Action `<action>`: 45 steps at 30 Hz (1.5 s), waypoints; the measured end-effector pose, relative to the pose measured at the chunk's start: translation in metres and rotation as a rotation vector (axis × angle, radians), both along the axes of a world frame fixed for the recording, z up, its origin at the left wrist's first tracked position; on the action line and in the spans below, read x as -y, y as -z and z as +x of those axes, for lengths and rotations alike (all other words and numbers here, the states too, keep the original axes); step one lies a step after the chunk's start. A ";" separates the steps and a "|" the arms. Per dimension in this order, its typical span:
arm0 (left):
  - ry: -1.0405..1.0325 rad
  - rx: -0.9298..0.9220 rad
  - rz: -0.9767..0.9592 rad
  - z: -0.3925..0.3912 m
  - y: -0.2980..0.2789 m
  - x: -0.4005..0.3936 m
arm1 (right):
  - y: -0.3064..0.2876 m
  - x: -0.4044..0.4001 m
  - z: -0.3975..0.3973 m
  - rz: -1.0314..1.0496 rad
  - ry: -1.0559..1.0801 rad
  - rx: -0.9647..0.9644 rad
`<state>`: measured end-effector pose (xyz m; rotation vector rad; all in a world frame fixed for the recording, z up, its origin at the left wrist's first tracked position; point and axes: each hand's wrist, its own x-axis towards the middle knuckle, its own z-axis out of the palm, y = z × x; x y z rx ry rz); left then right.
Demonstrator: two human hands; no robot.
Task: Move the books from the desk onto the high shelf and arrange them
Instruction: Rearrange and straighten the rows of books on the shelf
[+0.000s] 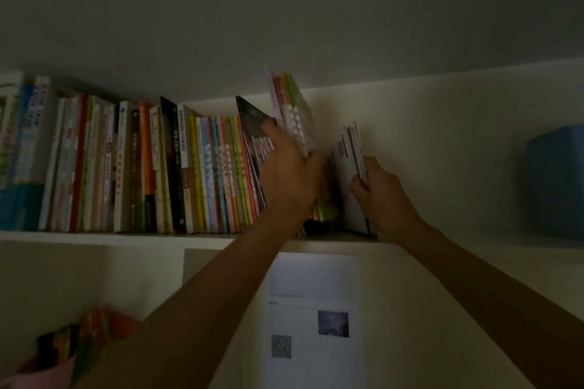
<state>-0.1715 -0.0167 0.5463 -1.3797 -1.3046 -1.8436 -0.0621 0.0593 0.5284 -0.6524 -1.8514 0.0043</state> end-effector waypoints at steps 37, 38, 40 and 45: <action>0.129 0.238 0.073 -0.114 0.042 0.088 | 0.012 0.031 -0.095 -0.169 0.047 0.032; 0.152 0.233 0.084 -0.116 0.044 0.087 | 0.012 0.030 -0.096 -0.168 0.049 0.022; 0.193 0.223 0.104 -0.120 0.048 0.085 | 0.011 0.030 -0.095 -0.182 0.020 0.022; 0.168 0.244 0.163 -0.121 0.054 0.084 | 0.011 0.024 -0.089 -0.153 0.005 0.027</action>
